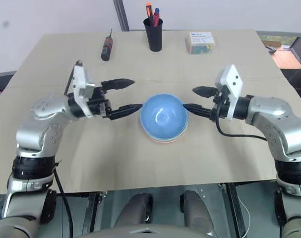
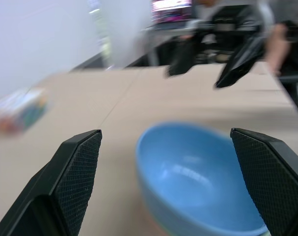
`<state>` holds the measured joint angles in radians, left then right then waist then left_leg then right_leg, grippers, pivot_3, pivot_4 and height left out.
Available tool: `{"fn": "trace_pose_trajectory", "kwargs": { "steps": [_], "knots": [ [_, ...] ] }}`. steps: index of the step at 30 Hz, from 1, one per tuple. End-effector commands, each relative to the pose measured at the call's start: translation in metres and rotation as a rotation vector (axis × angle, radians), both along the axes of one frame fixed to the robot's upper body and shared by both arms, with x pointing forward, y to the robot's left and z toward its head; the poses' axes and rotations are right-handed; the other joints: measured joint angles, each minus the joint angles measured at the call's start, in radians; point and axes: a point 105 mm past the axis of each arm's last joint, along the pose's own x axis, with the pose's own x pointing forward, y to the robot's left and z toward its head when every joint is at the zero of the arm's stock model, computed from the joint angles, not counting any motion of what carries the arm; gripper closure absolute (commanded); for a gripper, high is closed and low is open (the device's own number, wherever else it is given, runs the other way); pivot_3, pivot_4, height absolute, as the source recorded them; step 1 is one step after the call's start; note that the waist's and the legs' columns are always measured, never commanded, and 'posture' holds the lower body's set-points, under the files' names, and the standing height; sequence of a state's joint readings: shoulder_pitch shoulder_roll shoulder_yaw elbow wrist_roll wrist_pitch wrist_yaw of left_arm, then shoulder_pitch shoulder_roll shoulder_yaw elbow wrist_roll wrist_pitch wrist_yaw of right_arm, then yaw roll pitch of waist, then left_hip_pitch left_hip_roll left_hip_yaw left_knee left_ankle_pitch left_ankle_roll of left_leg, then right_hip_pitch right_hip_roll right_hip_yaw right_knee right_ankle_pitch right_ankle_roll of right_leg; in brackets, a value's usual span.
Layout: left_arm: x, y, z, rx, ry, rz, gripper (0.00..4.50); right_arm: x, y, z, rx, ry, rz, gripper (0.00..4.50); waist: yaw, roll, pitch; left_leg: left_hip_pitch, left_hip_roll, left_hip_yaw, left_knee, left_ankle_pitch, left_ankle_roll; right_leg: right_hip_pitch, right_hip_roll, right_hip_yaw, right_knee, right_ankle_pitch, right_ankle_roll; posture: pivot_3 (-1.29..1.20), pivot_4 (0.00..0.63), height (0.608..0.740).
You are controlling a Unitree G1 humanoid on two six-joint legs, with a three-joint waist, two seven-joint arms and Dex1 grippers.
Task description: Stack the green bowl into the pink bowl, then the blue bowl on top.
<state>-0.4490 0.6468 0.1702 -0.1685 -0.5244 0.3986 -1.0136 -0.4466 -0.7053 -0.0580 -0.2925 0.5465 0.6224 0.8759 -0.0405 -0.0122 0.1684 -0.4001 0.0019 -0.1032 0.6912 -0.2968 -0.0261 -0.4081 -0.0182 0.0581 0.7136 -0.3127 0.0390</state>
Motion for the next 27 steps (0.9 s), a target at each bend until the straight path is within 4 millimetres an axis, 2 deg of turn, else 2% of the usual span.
{"fn": "trace_pose_trajectory", "kwargs": {
  "steps": [1, 3, 6, 13, 17, 23, 27],
  "knots": [
    [-0.005, 0.029, 0.007, -0.031, -0.032, 0.129, 0.06, -0.001, -0.02, -0.002, 0.011, -0.052, -0.05, 1.24, 0.0, 0.0, 0.0, 0.0, 0.0, 0.0, 0.0, 0.0, 0.0, 0.0, 0.0, 0.0, 0.0, 0.0, 0.0, 0.0, 0.15, 0.712],
    [-0.008, 0.041, -0.002, -0.035, -0.014, 0.196, 0.06, -0.001, -0.031, -0.013, 0.009, -0.042, -0.081, 1.24, 0.0, 0.0, 0.0, 0.0, 0.0, 0.0, 0.0, 0.0, 0.0, 0.0, 0.0, 0.0, 0.0, 0.0, 0.0, 0.0, 0.15, 0.712],
    [-0.016, 0.05, -0.015, -0.026, -0.005, 0.237, 0.06, -0.003, -0.042, -0.025, 0.01, -0.037, -0.097, 1.24, 0.0, 0.0, 0.0, 0.0, 0.0, 0.001, 0.0, 0.0, 0.0, 0.0, -0.001, 0.001, 0.0, 0.0, 0.0, 0.0, 0.15, 0.712],
    [-0.035, 0.056, -0.038, -0.027, 0.033, 0.299, 0.06, -0.004, -0.067, -0.048, 0.008, -0.063, -0.166, 1.24, 0.0, 0.0, 0.0, 0.002, 0.001, 0.001, 0.0, -0.002, 0.003, 0.001, -0.002, 0.002, 0.0, 0.0, 0.0, 0.0, 0.15, 0.712],
    [-0.05, 0.067, -0.055, -0.005, 0.077, 0.328, 0.06, -0.015, -0.078, -0.059, 0.049, -0.037, -0.162, 1.24, 0.0, 0.0, 0.0, 0.003, 0.001, 0.001, 0.0, -0.002, 0.004, 0.001, -0.003, 0.002, 0.001, 0.0, 0.0, 0.0, 0.15, 0.712],
    [-0.069, 0.064, -0.062, -0.005, 0.096, 0.29, 0.06, -0.031, -0.082, -0.067, 0.035, -0.029, -0.094, 1.24, 0.001, 0.001, -0.001, 0.005, 0.001, 0.002, -0.001, -0.002, 0.004, 0.003, -0.003, 0.003, 0.0, 0.0, 0.0, 0.0, 0.15, 0.712],
    [-0.071, 0.063, -0.063, 0.019, 0.087, 0.289, 0.06, -0.045, -0.079, -0.069, 0.035, -0.029, -0.003, 1.24, 0.005, 0.001, 0.0, 0.011, 0.001, 0.002, -0.001, -0.003, 0.005, 0.01, -0.003, 0.001, -0.001, 0.0, 0.0, 0.0, 0.15, 0.712]
  ]
}}
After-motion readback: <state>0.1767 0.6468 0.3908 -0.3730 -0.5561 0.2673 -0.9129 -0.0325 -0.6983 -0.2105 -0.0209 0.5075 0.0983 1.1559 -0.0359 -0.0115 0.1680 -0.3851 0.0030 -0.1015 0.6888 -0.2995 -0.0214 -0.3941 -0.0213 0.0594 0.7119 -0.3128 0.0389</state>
